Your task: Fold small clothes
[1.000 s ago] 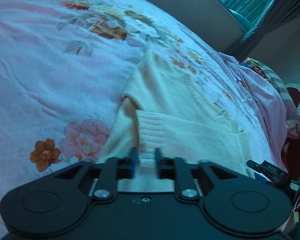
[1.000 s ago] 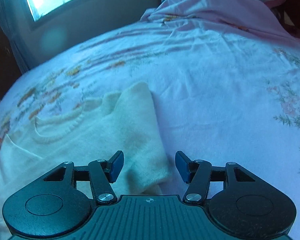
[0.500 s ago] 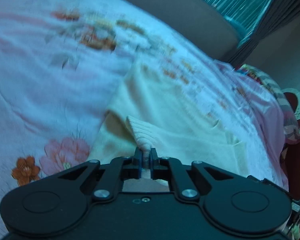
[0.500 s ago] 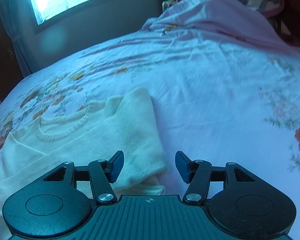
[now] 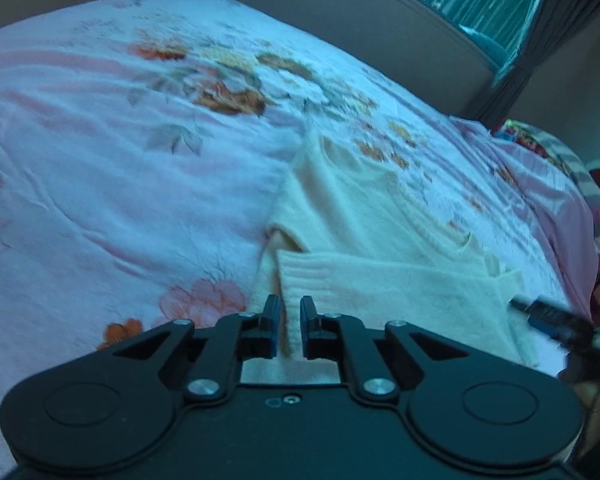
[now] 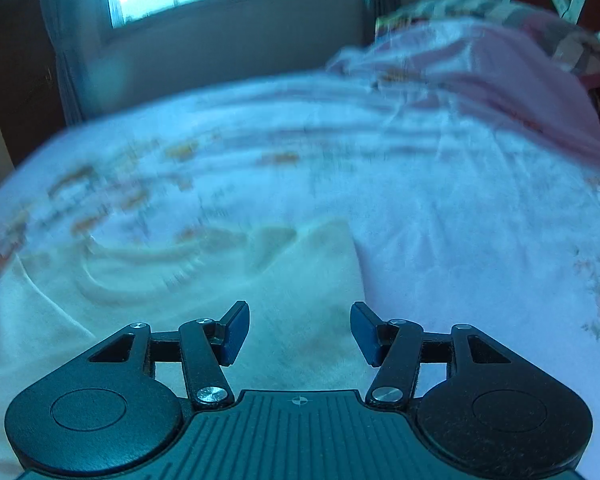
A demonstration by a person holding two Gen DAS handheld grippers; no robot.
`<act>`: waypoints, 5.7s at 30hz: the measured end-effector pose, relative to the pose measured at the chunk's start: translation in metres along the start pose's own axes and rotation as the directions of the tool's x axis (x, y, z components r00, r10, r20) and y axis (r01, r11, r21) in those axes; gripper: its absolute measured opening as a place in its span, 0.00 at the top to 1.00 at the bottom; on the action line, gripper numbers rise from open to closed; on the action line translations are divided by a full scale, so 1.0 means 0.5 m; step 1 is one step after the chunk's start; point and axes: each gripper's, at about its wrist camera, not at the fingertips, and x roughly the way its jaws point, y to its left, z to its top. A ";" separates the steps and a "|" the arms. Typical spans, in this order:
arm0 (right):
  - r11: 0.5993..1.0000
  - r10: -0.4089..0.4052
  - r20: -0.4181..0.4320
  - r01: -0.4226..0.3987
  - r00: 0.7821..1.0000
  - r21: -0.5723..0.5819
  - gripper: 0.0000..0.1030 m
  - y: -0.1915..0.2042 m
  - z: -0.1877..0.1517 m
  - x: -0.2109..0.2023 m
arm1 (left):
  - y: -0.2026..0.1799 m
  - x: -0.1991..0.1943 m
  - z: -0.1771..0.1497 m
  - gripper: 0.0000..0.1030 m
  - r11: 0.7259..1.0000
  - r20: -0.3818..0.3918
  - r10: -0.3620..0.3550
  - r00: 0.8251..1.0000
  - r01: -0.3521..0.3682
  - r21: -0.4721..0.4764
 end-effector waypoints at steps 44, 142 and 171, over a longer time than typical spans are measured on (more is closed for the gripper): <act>0.980 0.047 -0.066 -0.059 0.997 -0.192 0.45 0.081 -0.180 -0.156 | -0.085 0.030 -0.082 0.79 0.956 -0.104 0.060 0.993 -0.027 0.293; 0.943 0.221 -0.025 -0.207 0.975 0.261 0.95 -0.098 -0.297 -0.376 | 0.029 -0.117 -0.078 0.61 0.996 -0.157 -0.080 0.984 0.086 0.036; 0.985 0.167 -0.028 -0.168 0.986 -0.028 0.71 -0.047 -0.277 -0.300 | -0.021 -0.072 -0.108 0.88 0.897 -0.102 0.028 0.994 0.020 0.442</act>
